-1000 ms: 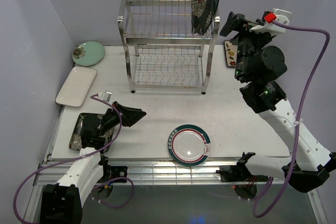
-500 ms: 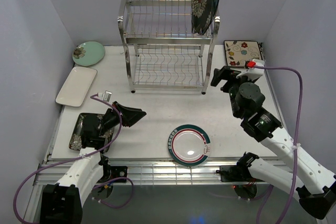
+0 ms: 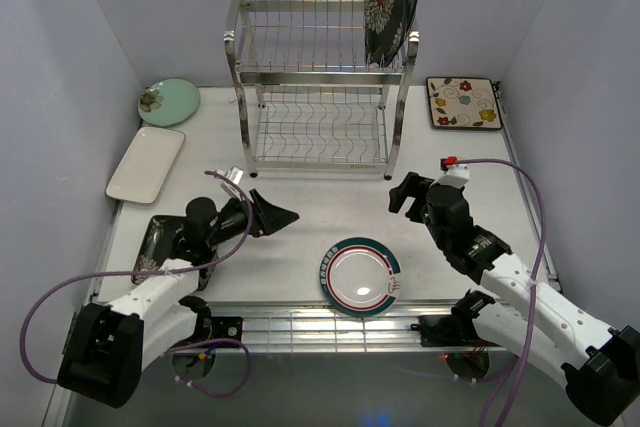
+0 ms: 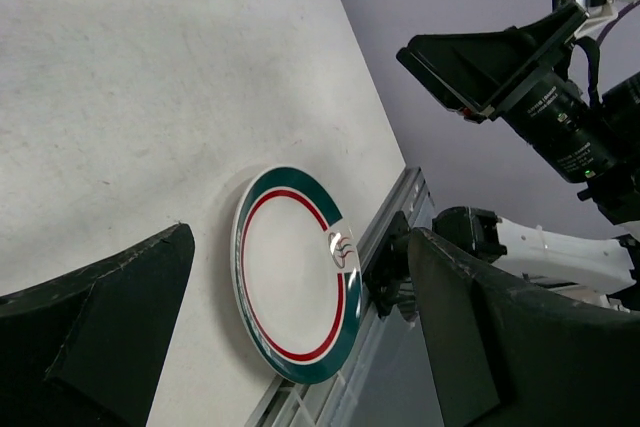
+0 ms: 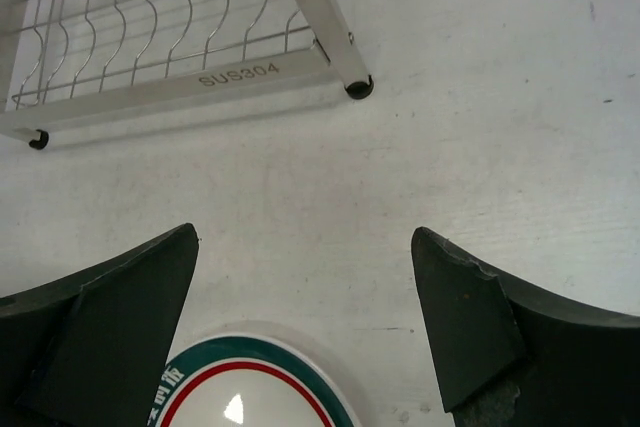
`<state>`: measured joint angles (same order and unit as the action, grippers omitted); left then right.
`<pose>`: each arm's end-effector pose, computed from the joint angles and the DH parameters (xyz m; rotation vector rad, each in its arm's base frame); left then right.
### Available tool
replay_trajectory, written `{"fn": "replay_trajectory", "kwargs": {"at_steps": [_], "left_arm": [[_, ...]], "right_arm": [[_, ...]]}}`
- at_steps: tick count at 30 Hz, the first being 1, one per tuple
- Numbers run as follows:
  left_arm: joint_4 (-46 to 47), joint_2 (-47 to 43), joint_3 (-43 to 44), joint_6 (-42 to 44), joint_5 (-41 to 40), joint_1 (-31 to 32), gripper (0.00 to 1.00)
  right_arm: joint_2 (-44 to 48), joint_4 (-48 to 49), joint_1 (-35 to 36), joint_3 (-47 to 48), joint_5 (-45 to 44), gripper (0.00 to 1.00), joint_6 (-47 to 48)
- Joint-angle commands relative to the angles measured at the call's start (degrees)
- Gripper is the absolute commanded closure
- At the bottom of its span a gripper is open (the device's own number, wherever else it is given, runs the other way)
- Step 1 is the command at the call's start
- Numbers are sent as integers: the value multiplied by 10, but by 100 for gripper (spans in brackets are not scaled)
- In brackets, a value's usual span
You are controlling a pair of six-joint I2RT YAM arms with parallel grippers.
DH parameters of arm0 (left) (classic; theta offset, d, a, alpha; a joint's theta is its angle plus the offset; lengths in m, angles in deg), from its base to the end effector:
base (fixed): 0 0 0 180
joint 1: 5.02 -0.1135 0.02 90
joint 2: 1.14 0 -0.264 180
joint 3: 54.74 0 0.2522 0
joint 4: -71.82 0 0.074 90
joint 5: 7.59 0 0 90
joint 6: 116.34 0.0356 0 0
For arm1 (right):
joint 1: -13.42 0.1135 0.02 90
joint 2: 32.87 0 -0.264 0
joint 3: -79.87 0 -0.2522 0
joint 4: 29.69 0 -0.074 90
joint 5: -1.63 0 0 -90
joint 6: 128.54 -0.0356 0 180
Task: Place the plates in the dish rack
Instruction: Pick up the plate at the center of the board.
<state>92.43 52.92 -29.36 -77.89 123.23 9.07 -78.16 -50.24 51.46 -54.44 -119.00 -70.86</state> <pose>0.1750 -0.0679 0.1920 -0.0275 1.9046 -1.4198 0.1566 0.0995 0.2668 0.2612 1.8668 0.3304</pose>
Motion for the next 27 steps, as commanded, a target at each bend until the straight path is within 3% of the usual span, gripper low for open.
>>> {"fn": "replay_trajectory", "kwargs": {"at_steps": [1,5,11,15,27], "left_arm": [[-92,31,59,62,-83,68,2],[-168,58,94,108,-137,132,2],[-216,73,81,117,-129,135,2],[-290,125,116,150,-131,152,2],[-286,204,133,151,-113,205,2]], "right_arm": [[-4,14,-37,-19,110,8,-48],[-19,12,-66,-51,209,9,-70],[7,-3,-67,-93,282,10,-73],[39,-14,-67,-106,325,11,-65],[14,-16,-67,-134,377,12,-33]]}}
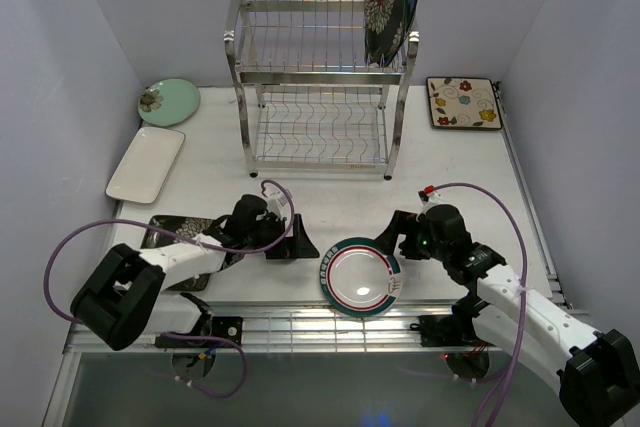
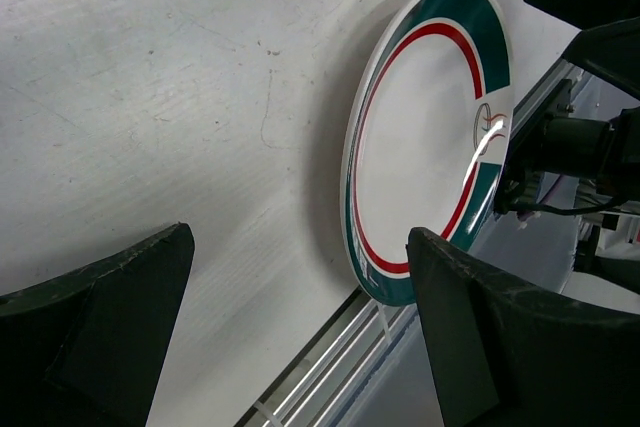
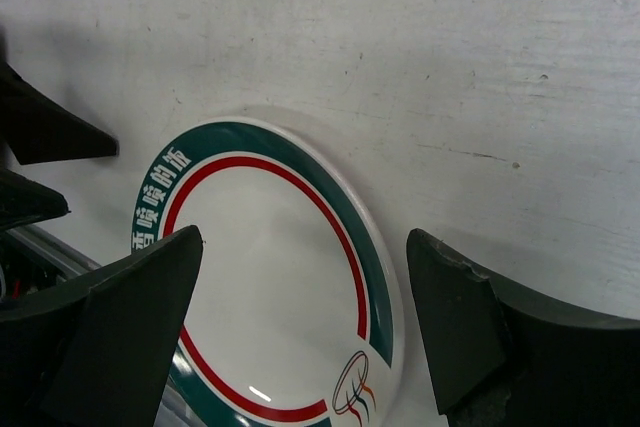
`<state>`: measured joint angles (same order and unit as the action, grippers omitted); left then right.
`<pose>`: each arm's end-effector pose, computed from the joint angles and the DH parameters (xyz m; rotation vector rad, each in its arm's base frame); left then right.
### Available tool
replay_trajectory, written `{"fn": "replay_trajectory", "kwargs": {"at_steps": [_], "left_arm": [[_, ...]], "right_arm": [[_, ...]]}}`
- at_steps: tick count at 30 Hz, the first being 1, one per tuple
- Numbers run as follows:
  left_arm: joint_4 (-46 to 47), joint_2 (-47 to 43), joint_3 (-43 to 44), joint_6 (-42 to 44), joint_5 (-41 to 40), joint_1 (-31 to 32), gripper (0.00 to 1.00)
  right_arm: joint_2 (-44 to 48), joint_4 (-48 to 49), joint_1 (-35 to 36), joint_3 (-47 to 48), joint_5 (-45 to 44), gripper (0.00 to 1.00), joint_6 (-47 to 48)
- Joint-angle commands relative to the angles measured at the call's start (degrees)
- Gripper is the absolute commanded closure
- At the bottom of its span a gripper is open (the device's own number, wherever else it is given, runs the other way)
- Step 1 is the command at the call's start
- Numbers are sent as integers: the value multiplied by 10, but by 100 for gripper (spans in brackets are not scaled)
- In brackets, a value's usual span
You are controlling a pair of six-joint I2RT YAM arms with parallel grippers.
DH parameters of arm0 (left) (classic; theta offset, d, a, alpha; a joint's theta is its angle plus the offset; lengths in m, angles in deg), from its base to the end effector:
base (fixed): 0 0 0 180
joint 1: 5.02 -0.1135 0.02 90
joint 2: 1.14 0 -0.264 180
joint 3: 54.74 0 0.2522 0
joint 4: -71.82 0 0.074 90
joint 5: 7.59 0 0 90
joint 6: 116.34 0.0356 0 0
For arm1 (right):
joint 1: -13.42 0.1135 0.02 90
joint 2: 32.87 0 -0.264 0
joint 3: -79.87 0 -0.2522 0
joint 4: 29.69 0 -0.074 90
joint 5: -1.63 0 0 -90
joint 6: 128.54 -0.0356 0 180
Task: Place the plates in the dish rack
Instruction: Pick up the plate at the center of the board.
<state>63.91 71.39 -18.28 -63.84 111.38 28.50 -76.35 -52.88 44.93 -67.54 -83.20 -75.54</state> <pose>0.1741 -0.1360 0.1438 0.1893 2.5342 -1.1543 0.1405 0.0899 0.1862 0.0544 2.2696 0.7628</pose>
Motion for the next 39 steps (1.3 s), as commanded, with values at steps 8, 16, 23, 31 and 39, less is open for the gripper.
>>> {"fn": "replay_trajectory", "kwargs": {"at_steps": [8,16,23,31,39], "left_arm": [[26,124,60,-8,13,59,10],[40,163,69,-39,8,97,27],[83,217,60,-58,2,124,60],[77,154,56,-39,-40,125,100],[-39,42,95,20,-79,107,100]], "right_arm": [[31,13,-3,6,12,11,16],[27,11,-10,10,12,11,28],[48,9,-16,7,16,10,33],[40,7,-24,7,34,10,43],[78,15,-25,14,75,11,74]]}}
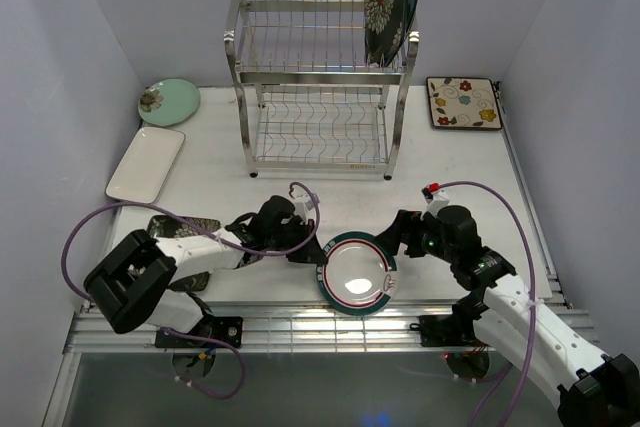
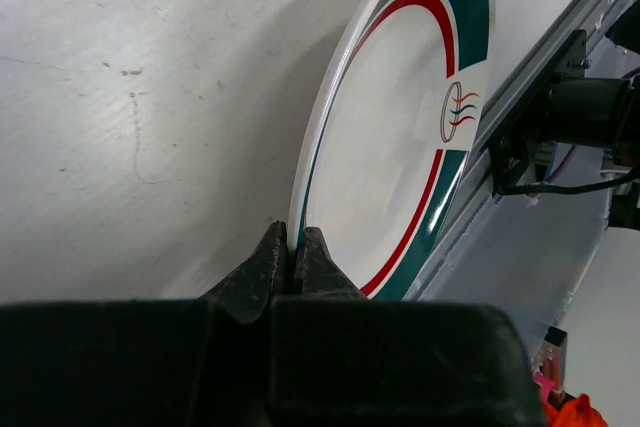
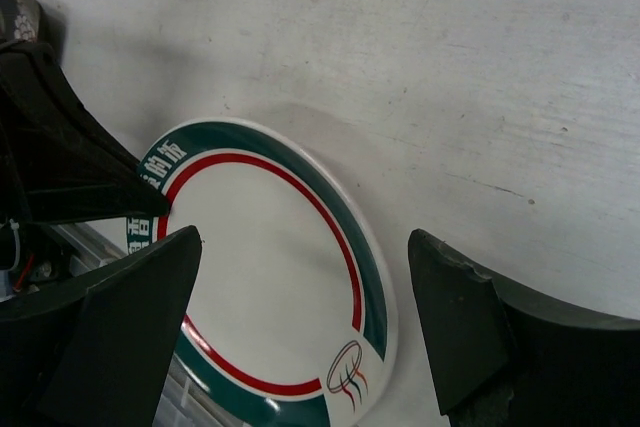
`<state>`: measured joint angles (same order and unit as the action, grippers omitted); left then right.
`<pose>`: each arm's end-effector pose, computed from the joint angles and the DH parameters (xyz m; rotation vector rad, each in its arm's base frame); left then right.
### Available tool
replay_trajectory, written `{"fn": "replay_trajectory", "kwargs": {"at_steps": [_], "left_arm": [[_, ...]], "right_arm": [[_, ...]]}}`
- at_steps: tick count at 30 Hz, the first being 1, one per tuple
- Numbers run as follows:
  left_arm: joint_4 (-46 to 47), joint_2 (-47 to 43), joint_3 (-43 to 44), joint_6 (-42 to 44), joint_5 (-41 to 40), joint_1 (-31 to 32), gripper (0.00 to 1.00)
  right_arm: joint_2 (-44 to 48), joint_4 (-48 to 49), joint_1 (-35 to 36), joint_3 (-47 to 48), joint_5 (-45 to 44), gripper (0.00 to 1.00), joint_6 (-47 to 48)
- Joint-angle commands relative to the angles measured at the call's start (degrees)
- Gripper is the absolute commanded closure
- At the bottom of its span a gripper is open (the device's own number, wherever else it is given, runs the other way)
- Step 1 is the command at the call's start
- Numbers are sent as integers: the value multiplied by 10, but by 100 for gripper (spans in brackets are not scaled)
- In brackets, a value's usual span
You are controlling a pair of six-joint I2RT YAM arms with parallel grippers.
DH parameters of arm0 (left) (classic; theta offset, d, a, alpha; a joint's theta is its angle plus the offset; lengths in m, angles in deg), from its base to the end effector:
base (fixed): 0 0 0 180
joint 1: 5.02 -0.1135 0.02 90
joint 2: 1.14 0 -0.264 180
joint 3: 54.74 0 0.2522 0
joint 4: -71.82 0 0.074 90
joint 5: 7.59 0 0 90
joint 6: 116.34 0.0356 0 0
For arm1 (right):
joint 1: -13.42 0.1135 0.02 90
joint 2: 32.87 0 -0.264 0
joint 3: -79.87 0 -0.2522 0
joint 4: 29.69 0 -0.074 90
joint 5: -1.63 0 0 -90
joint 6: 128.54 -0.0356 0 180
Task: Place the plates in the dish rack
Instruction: Pick up the plate at the center of the board.
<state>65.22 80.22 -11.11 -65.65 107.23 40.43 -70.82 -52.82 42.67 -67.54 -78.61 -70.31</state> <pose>0.1688 -0.1928 0.1459 0.3785 2.5745 -1.1566 0.1356 0.0829 0.2003 -0.0623 2.1661 0.8130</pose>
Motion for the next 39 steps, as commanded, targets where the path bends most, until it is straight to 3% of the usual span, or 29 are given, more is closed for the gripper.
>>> {"fn": "replay_trajectory", "kwargs": {"at_steps": [1,8,12,15,23,32,36,37,39], "left_arm": [[-55,-59,22,48,-39,-19,100],[-16,-128,8,57,22,-53,100],[58,-106,-9,25,154,-62,100],[91,-86,-16,19,189,-63,100],[106,-102,-25,20,196,-63,100],[106,-119,-17,16,194,-63,100],[106,-110,-12,18,191,-63,100],[106,-108,-11,19,188,-63,100],[105,-107,-9,20,183,-63,100]], "right_arm": [[30,15,-3,15,29,11,21],[52,15,-2,32,61,13,46],[66,11,-3,48,67,14,62],[66,-10,-3,71,50,13,63],[16,-18,-3,100,94,21,69],[-24,25,-2,86,163,23,72],[-40,32,-3,86,183,40,72],[-43,34,-2,85,185,57,72],[-55,38,-3,85,188,78,72]]}}
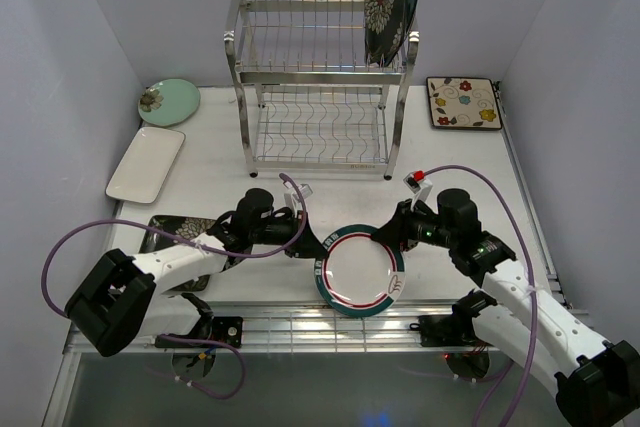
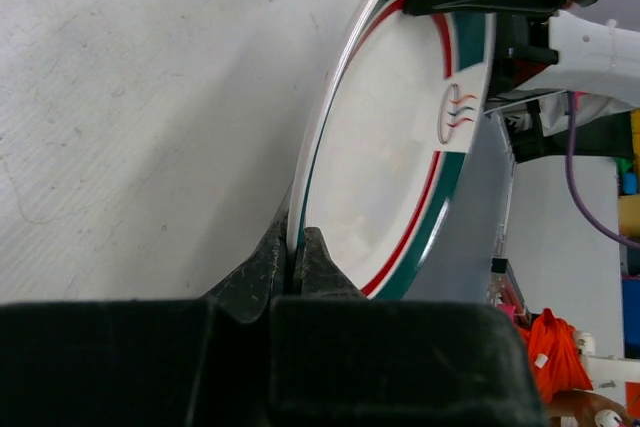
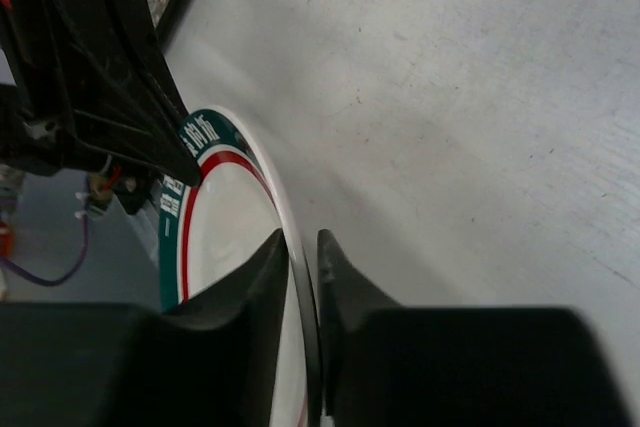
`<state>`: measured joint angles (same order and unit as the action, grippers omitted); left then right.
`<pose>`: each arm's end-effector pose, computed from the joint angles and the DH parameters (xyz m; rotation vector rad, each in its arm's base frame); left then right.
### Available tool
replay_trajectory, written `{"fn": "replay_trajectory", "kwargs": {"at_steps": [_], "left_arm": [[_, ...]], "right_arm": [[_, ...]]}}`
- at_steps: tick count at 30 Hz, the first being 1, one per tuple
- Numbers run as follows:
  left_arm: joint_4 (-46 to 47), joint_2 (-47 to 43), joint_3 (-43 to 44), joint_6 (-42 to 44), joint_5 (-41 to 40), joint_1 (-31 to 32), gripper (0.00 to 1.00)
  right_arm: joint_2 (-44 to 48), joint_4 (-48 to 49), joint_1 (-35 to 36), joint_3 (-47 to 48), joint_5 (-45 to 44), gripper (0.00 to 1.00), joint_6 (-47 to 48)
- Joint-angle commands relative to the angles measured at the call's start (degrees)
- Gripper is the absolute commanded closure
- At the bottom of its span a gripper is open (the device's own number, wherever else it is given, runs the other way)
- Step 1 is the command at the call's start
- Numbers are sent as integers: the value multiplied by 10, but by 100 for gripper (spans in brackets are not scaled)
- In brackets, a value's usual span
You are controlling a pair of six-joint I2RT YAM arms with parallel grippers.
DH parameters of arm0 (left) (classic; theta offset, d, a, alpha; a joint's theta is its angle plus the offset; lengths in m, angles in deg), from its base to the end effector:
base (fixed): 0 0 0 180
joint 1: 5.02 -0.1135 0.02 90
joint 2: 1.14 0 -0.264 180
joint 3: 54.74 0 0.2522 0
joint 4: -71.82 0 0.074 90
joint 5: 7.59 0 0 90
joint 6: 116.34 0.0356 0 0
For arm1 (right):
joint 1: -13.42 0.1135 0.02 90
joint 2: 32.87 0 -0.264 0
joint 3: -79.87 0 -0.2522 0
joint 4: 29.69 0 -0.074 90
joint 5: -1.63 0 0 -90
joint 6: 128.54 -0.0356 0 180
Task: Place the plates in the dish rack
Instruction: Pick up the plate at the center of the board.
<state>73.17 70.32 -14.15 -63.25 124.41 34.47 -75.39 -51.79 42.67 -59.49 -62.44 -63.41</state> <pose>0.1700 -0.1710 0.1849 0.5618 2.2695 -1.5108 0.1445 0.0988 0.2406 -0.3903 2.0663 1.0410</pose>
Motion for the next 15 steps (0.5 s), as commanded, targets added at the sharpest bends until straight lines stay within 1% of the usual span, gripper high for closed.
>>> {"fn": "replay_trajectory", "kwargs": {"at_steps": [1,4,5,7,8,9,10,11,12,13,14,15], "left_arm": [[25,-7,23,-4,6,-3,100],[17,-6,29,3,-6,-3,100],[13,-9,29,3,-16,-3,91],[8,-15,27,9,-30,-3,66],[3,-18,26,13,-39,-3,57],[-3,-28,25,17,-48,-3,51],[-21,-34,27,24,-59,-3,40],[-31,-41,27,26,-89,-3,15],[-41,-61,26,28,-108,-3,5],[-63,-71,24,29,-129,-3,2],[-75,-83,23,32,-174,-3,2],[-83,-112,21,32,-193,-3,2]], "right_arm": [[-12,29,-3,5,27,91,3],[-20,34,-3,6,19,92,0],[-20,34,-3,9,15,92,0],[-17,29,-3,15,-1,92,-1],[-16,24,-2,19,-7,92,-1],[-15,15,-2,26,-23,92,-1],[-15,8,-3,29,-30,92,0],[-13,3,-3,33,-42,92,2],[-12,-5,-3,40,-44,92,4],[-11,-8,-3,42,-50,92,5],[-8,-12,-2,45,-61,92,6],[-6,-13,-3,49,-67,92,7]]}}
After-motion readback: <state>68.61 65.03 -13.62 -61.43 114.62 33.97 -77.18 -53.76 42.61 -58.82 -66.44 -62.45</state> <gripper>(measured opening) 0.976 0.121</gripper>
